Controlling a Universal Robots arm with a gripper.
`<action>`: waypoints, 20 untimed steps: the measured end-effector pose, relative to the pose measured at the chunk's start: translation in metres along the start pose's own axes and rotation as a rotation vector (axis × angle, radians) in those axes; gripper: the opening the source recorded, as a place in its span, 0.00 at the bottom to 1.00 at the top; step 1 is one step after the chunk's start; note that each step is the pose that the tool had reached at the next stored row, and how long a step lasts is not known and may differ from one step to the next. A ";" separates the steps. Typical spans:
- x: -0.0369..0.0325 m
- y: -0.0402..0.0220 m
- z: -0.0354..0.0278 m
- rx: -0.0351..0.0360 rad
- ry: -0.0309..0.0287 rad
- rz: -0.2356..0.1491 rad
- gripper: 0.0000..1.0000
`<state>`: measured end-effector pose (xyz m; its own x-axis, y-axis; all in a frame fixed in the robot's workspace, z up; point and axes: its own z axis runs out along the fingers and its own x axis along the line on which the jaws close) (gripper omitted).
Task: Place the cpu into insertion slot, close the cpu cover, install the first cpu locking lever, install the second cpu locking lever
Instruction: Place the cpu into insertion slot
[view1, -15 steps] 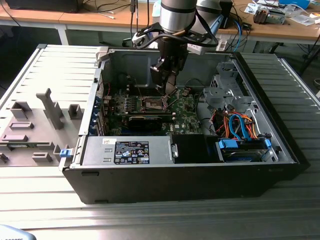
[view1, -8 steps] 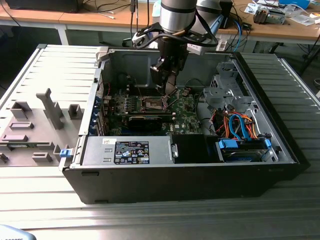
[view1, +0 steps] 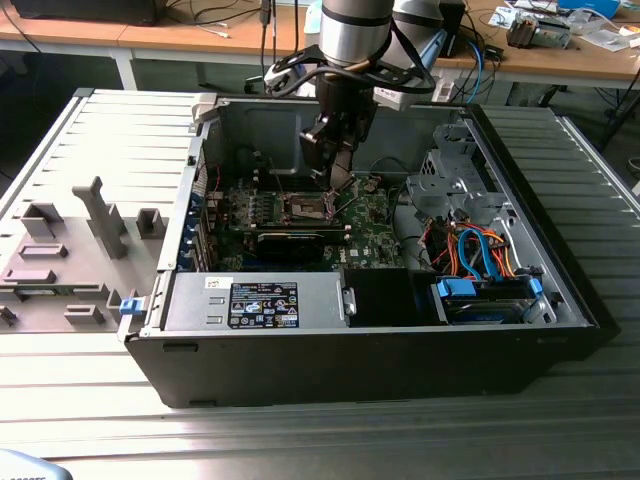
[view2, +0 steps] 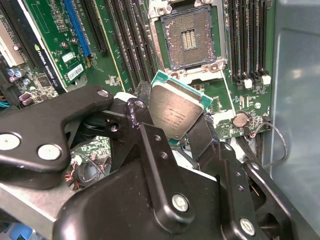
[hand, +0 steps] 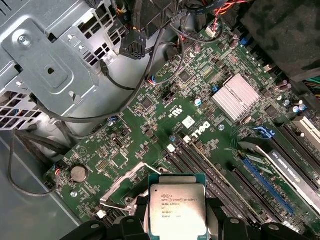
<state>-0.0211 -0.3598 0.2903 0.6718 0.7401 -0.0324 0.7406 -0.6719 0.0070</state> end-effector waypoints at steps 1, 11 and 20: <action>0.0000 0.0000 0.0000 -0.0001 0.0000 -0.004 0.54; 0.0000 0.0000 0.0002 -0.0060 0.0013 -0.188 0.54; 0.0001 0.0000 0.0023 -0.0129 0.0030 -0.399 0.54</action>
<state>-0.0211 -0.3598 0.2880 0.3316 0.9429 -0.0322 0.9434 -0.3316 0.0070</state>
